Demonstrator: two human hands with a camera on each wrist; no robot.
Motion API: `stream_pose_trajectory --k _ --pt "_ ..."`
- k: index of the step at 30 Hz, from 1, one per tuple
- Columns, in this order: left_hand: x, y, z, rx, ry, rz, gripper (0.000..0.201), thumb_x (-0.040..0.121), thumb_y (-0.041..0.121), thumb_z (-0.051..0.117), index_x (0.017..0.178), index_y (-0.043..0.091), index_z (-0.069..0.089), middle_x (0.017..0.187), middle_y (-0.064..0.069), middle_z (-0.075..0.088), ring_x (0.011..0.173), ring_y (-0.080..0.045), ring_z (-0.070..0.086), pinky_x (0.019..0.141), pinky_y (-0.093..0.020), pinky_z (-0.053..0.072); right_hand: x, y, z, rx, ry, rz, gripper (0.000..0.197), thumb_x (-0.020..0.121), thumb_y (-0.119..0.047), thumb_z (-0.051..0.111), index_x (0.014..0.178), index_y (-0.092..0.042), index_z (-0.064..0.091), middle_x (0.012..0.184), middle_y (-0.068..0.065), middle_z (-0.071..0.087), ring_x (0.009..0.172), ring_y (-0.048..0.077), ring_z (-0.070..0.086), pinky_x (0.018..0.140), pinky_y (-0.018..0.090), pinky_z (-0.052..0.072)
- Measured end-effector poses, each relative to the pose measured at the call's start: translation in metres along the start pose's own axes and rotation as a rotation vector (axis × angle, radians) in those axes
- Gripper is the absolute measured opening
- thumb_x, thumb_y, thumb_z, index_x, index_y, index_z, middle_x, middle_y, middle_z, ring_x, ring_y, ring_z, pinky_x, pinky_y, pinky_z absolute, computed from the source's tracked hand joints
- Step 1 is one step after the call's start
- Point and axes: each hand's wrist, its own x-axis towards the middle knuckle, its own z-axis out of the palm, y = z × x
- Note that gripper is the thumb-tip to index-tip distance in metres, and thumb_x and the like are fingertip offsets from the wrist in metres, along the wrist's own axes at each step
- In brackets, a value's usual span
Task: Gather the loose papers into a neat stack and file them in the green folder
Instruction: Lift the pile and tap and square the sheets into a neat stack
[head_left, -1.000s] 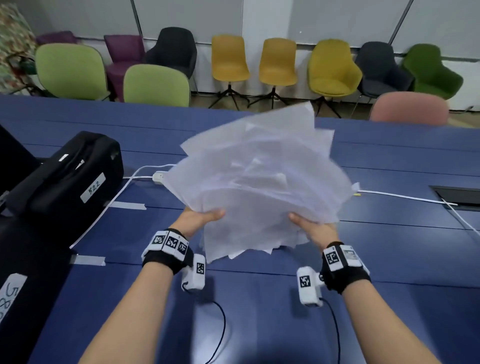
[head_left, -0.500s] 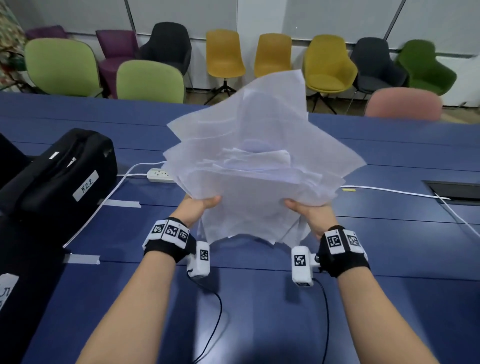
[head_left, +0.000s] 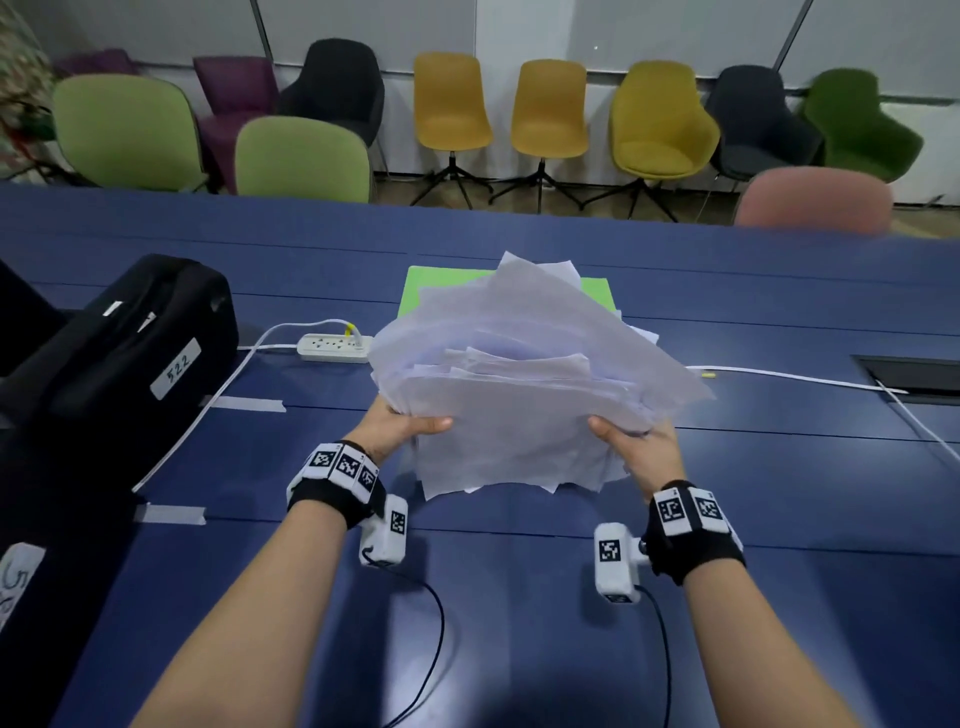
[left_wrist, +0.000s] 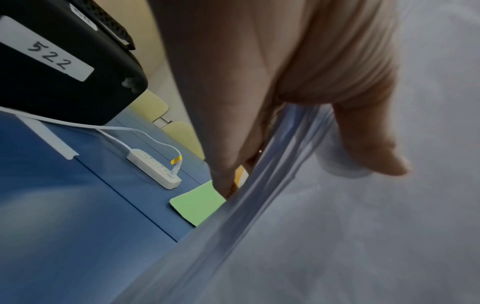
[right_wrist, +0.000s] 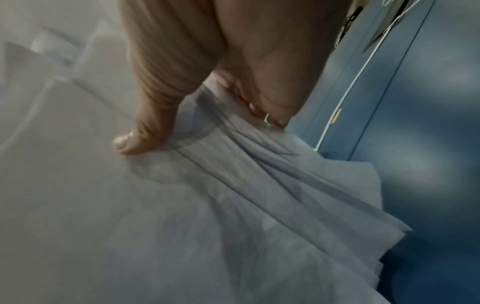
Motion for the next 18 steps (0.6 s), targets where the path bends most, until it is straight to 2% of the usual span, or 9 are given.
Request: stream_pose_trajectory --k 1,3,4,5,7,9,12,15,18 --pt "0.000 -0.002 -0.001 -0.002 -0.001 -0.001 0.067 0.065 -0.014 0.076 0.125 0.008 0.054 0.108 -0.001 0.070 0.091 -0.004 0.071 0.073 -0.015 0.055 0.001 -0.002 0.000 -0.012 0.027 -0.002 0.049 0.069 -0.009 0.081 0.114 -0.005 0.063 0.082 -0.013 0.074 0.078 0.001 0.070 0.061 0.013 0.051" --pt "0.001 -0.005 0.001 -0.004 0.002 -0.002 0.068 0.066 -0.014 0.075 0.127 0.008 0.053 0.109 -0.001 0.069 0.090 -0.001 0.070 0.072 -0.013 0.054 -0.001 -0.009 0.003 -0.016 0.073 0.012 0.058 0.065 -0.019 0.085 0.115 -0.007 0.059 0.100 -0.005 0.069 0.093 0.014 0.067 0.072 0.024 0.053" --pt "0.001 -0.005 0.002 -0.009 0.007 0.000 0.070 0.065 -0.012 0.077 0.127 0.009 0.052 0.109 0.000 0.068 0.089 0.001 0.070 0.071 -0.012 0.054 -0.002 -0.012 0.005 -0.003 0.095 0.037 0.059 0.065 -0.021 0.085 0.114 -0.009 0.054 0.104 -0.004 0.065 0.093 0.016 0.063 0.076 0.029 0.051" --pt "0.002 -0.005 0.003 -0.019 0.014 0.001 0.071 0.063 -0.009 0.078 0.126 0.010 0.052 0.108 0.001 0.068 0.088 0.002 0.070 0.071 -0.012 0.054 -0.004 -0.014 0.008 0.019 0.104 0.045 0.056 0.067 -0.019 0.083 0.111 -0.013 0.050 0.102 -0.007 0.061 0.089 0.013 0.061 0.076 0.029 0.051" --pt "0.004 -0.007 0.005 -0.038 0.035 0.000 0.068 0.064 -0.007 0.077 0.125 0.012 0.053 0.106 0.002 0.068 0.086 0.003 0.070 0.070 -0.011 0.054 -0.008 -0.015 0.010 0.089 0.062 0.042 0.054 0.071 -0.010 0.080 0.110 -0.017 0.045 0.095 -0.012 0.058 0.085 0.003 0.059 0.064 0.022 0.050" --pt "0.006 -0.008 0.007 -0.043 0.050 -0.011 0.067 0.066 -0.007 0.077 0.125 0.011 0.052 0.107 0.001 0.067 0.088 0.000 0.069 0.071 -0.012 0.055 -0.010 -0.010 0.010 0.117 0.015 0.056 0.056 0.070 -0.001 0.078 0.115 -0.016 0.050 0.099 -0.009 0.064 0.086 0.003 0.064 0.059 0.022 0.057" --pt "0.007 -0.009 0.015 -0.022 0.092 -0.040 0.066 0.070 0.003 0.077 0.130 0.007 0.050 0.118 -0.005 0.064 0.106 -0.016 0.063 0.091 -0.025 0.053 -0.005 0.003 0.016 0.041 -0.042 0.086 0.048 0.072 0.002 0.076 0.113 -0.019 0.061 0.097 -0.008 0.071 0.086 0.002 0.069 0.080 0.020 0.056" --pt "0.003 -0.002 0.026 0.031 0.116 -0.006 0.046 0.090 0.001 0.058 0.134 0.005 0.044 0.120 -0.005 0.058 0.110 -0.018 0.054 0.106 -0.034 0.040 0.002 -0.001 0.030 0.027 0.072 0.135 0.053 0.075 -0.012 0.077 0.121 -0.010 0.050 0.111 0.002 0.062 0.100 0.018 0.060 0.087 0.027 0.045" --pt "-0.003 0.019 0.031 0.061 0.150 0.084 0.042 0.093 0.002 0.053 0.133 0.007 0.044 0.121 -0.004 0.056 0.111 -0.015 0.051 0.101 -0.028 0.039 0.006 -0.023 0.040 0.085 0.148 0.074 0.022 0.081 -0.009 0.072 0.084 -0.015 0.051 0.087 -0.003 0.059 0.087 0.017 0.057 0.074 0.020 0.046"
